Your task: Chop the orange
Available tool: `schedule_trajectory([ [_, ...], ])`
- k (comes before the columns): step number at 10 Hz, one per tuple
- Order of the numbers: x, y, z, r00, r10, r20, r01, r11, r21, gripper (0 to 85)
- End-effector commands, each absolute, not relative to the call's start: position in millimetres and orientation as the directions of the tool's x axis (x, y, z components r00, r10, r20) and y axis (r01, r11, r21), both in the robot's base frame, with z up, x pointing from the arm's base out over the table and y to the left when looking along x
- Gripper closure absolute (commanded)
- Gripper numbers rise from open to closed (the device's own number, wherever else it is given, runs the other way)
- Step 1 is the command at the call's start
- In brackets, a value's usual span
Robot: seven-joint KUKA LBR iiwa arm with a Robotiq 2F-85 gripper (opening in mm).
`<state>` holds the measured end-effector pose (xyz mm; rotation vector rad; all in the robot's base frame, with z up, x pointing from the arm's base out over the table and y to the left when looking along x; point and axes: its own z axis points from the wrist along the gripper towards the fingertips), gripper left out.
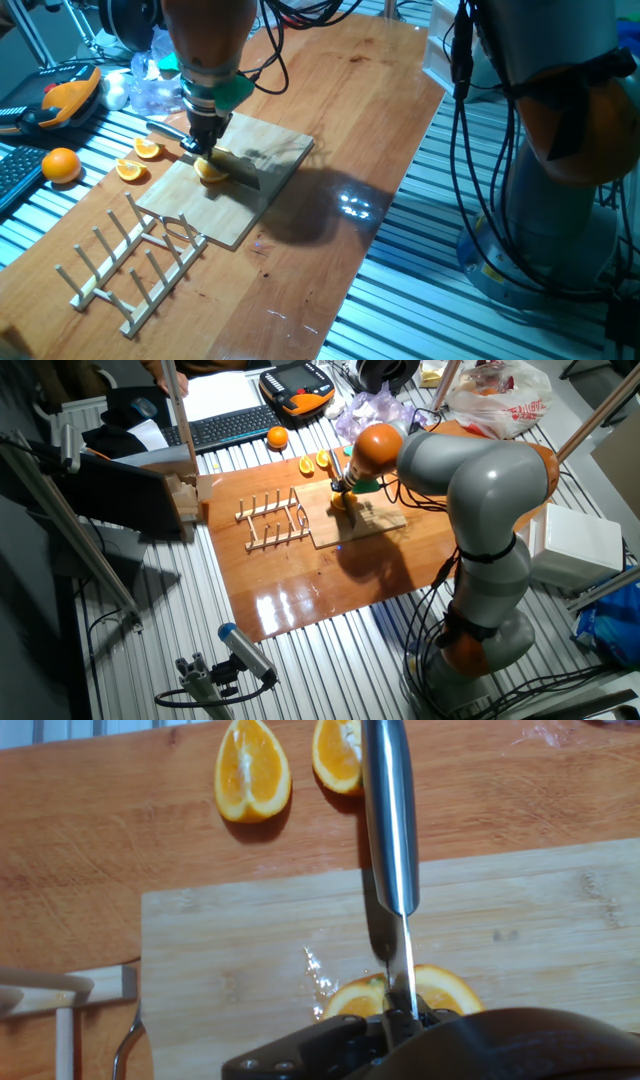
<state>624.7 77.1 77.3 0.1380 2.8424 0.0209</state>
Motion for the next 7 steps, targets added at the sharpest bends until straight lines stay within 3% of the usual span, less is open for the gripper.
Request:
schedule_trajectory([
  [1,626,77,76,-0.952,0.095,-0.291,0.09,0.996,0.028,85.0],
  [3,627,77,81,-0.957,0.09,-0.276,0.085,0.996,0.033,85.0],
  [7,633,76,111,-0.98,0.092,-0.179,0.079,0.994,0.08,85.0],
])
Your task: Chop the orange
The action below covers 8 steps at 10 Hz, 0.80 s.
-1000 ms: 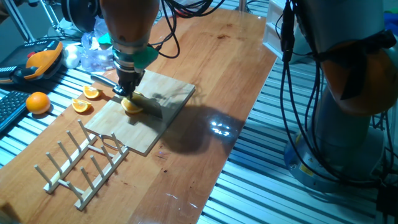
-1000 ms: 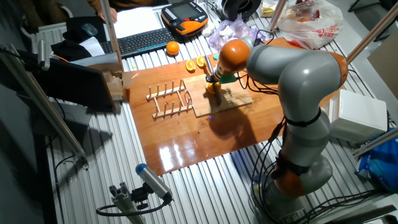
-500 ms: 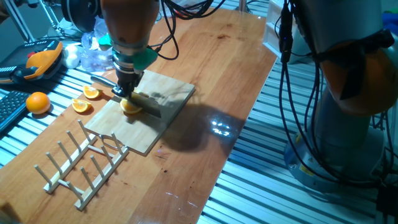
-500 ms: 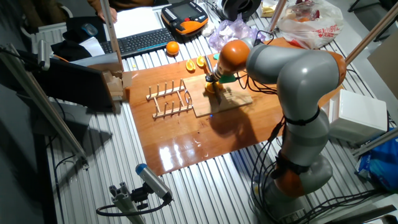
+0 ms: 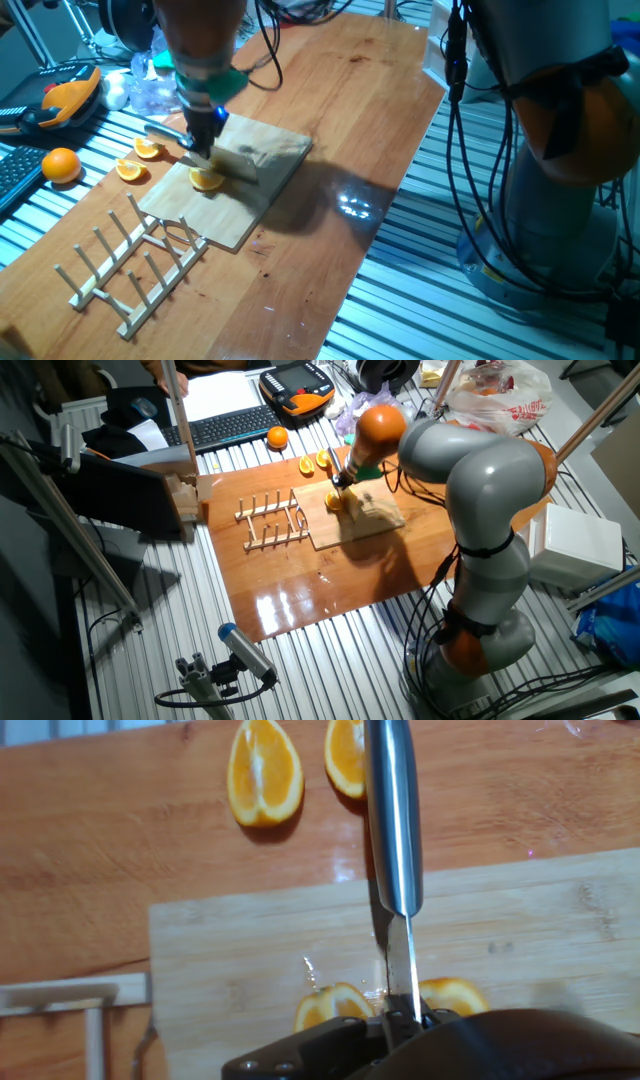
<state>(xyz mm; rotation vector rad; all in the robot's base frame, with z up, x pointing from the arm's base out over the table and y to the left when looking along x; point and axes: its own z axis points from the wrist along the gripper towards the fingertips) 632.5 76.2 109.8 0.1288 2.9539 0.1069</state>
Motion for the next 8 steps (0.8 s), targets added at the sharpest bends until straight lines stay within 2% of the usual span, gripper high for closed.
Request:
schedule_trajectory([
  [1,633,79,122,-0.982,0.096,-0.165,0.082,0.993,0.09,85.0],
  [5,624,123,161,-0.977,0.157,-0.146,0.141,0.983,0.116,85.0],
  [7,612,138,163,-0.974,0.19,-0.123,0.173,0.976,0.136,85.0],
  [8,606,141,163,-0.971,0.212,-0.11,0.199,0.973,0.118,85.0],
])
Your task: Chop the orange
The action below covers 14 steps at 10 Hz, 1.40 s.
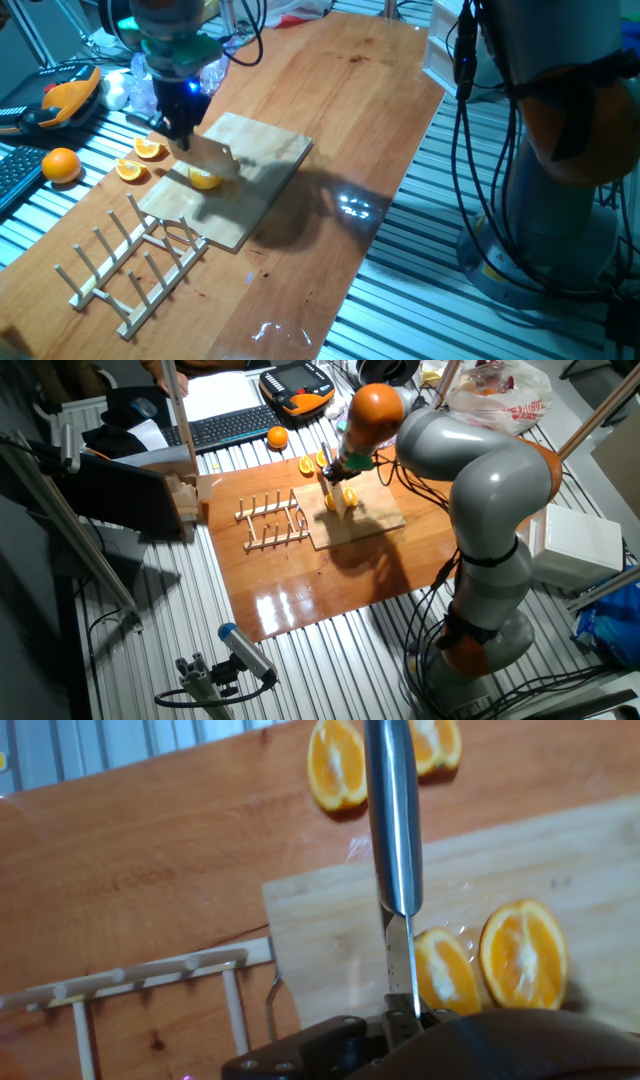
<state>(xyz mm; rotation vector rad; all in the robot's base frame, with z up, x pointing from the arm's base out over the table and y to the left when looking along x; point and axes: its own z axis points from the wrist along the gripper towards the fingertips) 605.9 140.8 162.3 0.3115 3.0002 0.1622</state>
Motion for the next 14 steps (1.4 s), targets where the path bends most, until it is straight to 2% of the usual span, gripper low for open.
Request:
schedule_trajectory([
  [1,604.3,142.4,161.1,-0.971,0.219,-0.099,0.206,0.971,0.123,85.0],
  [5,602.1,145.0,159.8,-0.98,0.179,-0.088,0.169,0.979,0.11,85.0],
  [9,602.1,145.0,159.8,-0.995,-0.015,-0.097,-0.024,0.995,0.093,85.0],
  [13,602.1,145.0,159.8,-0.997,0.0,-0.08,-0.01,0.993,0.12,85.0],
  [14,602.1,145.0,159.8,-0.997,0.006,-0.08,-0.005,0.989,0.148,85.0],
])
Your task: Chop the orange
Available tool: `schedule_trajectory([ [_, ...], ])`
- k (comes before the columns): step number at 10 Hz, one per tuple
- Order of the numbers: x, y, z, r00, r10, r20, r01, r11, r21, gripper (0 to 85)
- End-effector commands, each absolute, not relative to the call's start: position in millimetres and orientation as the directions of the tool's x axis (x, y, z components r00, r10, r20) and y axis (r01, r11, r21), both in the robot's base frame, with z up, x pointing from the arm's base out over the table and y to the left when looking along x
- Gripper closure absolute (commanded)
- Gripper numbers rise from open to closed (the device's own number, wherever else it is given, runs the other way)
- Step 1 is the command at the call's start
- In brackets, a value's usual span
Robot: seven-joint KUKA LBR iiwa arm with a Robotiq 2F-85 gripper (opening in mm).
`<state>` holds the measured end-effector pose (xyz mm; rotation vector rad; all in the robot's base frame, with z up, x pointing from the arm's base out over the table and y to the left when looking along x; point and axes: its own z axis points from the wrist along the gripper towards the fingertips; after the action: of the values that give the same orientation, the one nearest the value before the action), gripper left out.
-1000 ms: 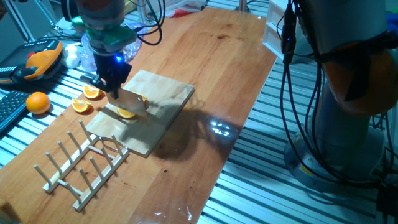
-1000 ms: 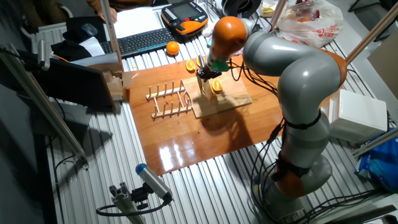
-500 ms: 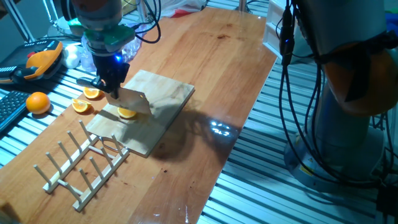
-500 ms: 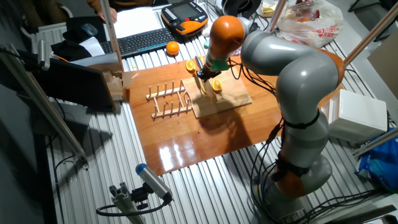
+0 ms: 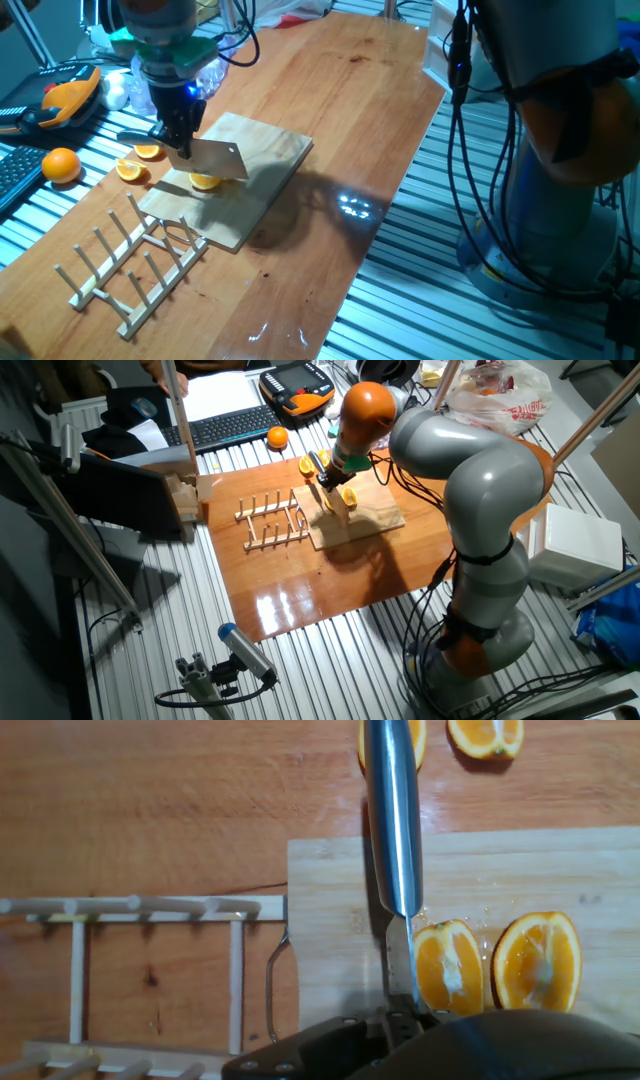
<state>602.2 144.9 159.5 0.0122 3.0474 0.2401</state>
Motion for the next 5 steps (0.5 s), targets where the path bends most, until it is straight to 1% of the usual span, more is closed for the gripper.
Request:
schedule_trajectory([
  [1,602,145,160,-0.995,0.029,-0.091,0.013,0.984,0.177,85.0],
  [2,607,159,163,-0.993,0.043,-0.107,0.022,0.981,0.193,85.0],
  [3,613,184,171,-0.992,0.073,-0.102,0.051,0.978,0.204,85.0],
  [5,620,231,195,-0.988,0.124,-0.097,0.101,0.972,0.212,85.0],
])
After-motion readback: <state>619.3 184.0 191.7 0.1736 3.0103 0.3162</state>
